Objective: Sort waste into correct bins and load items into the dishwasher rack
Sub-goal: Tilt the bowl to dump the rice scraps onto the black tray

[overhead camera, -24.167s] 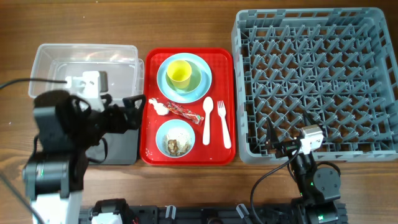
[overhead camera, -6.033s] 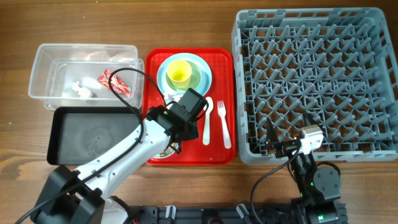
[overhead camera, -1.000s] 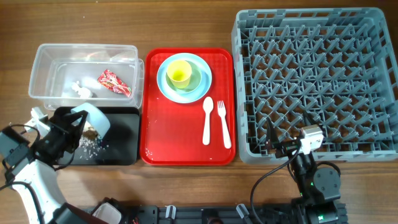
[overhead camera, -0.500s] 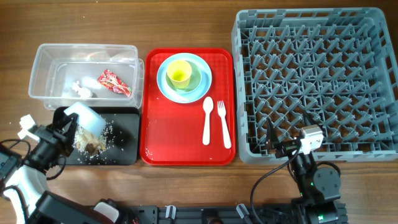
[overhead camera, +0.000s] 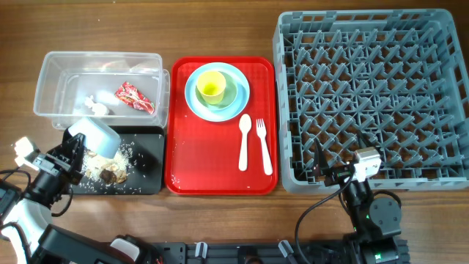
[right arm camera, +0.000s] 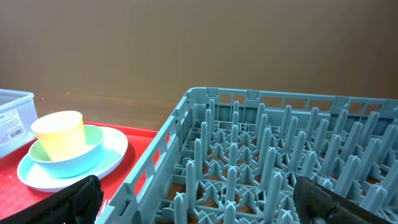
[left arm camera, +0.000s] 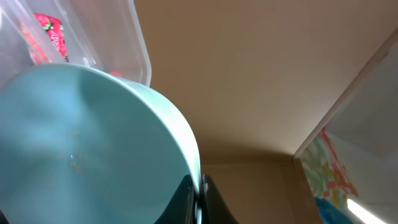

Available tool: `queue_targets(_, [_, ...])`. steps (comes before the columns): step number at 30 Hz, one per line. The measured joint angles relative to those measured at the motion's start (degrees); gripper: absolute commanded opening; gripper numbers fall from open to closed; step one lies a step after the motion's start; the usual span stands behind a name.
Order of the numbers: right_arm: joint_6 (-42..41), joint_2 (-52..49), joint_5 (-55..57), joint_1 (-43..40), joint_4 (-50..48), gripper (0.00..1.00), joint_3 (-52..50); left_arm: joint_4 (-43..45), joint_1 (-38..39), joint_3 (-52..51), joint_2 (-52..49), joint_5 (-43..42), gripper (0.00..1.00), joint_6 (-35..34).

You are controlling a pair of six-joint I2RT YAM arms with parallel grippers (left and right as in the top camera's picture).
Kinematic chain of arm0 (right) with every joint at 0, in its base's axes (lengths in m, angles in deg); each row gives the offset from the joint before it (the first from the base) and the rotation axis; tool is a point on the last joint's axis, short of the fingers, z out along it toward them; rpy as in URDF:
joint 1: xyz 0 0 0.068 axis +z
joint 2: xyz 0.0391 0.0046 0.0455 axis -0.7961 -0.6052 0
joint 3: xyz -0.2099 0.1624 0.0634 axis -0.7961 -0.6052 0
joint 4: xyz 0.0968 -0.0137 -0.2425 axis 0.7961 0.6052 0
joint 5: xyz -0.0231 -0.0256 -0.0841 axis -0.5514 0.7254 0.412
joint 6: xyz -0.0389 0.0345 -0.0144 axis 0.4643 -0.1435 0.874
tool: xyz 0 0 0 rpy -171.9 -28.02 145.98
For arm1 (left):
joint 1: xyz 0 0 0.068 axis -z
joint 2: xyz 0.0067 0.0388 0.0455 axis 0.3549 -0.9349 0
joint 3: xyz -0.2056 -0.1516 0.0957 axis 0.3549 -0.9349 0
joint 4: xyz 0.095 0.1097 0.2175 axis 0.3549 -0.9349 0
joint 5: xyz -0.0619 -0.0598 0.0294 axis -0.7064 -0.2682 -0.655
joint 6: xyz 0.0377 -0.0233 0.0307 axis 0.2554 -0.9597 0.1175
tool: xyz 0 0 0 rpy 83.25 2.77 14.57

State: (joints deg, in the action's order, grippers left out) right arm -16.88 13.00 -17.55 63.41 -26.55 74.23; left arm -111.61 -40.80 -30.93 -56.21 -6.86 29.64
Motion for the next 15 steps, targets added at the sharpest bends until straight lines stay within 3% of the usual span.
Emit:
queue_targets(6, [0.0, 0.0, 0.0, 0.0, 0.0, 1.0, 0.0, -3.45, 0.0, -0.13, 0.0, -0.52, 0.04, -0.24])
queue_targets(15, [0.0, 0.0, 0.0, 0.0, 0.0, 1.0, 0.0, 0.37, 0.0, -0.33, -0.09, -0.52, 0.04, -1.33])
